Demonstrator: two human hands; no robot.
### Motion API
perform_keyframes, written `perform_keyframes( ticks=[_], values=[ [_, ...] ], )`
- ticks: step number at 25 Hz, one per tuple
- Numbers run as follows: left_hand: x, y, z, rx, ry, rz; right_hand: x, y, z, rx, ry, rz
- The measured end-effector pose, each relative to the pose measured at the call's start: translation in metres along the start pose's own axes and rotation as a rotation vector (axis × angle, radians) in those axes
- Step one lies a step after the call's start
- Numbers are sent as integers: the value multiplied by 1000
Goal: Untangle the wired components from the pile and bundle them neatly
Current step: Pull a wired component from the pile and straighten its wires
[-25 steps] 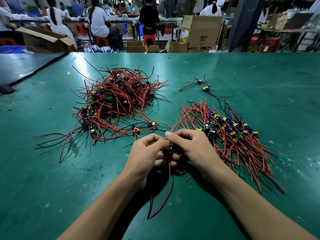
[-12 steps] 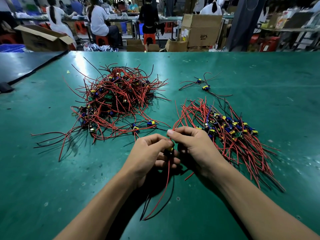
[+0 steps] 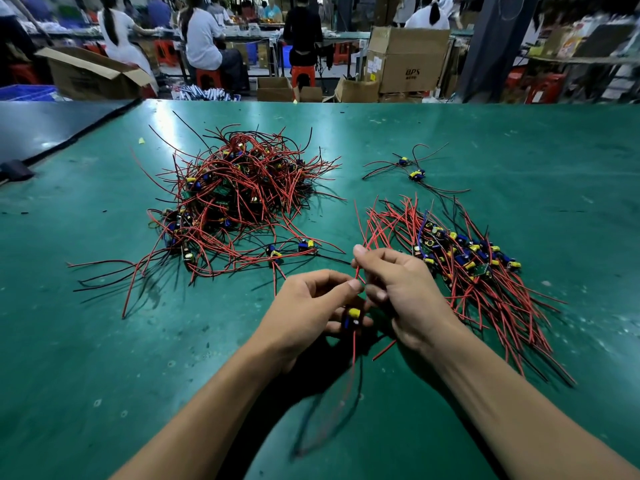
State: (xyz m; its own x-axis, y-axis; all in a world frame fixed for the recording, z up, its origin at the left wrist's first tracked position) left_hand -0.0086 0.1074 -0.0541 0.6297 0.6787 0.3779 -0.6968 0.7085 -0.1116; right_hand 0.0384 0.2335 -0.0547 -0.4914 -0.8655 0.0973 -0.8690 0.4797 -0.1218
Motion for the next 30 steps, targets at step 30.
perform_keyframes(
  ticks=[30],
  values=[
    [-8, 0, 0, -18, -52, -36, -3, 1, 7, -22, -134, -149]
  ],
)
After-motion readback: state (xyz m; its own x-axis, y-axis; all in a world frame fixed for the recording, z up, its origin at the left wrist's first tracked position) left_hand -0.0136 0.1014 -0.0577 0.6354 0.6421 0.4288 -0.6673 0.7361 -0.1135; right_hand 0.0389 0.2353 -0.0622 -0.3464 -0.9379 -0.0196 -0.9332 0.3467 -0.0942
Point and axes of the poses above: each hand's wrist, its own y-axis towards the middle knuckle, its own x-axis out of the palm, z = x × y, the point moved 3 cm from there along y, towards the middle knuckle, and after that the axes turned 13 degrees about -y, right-handed, at the moved point
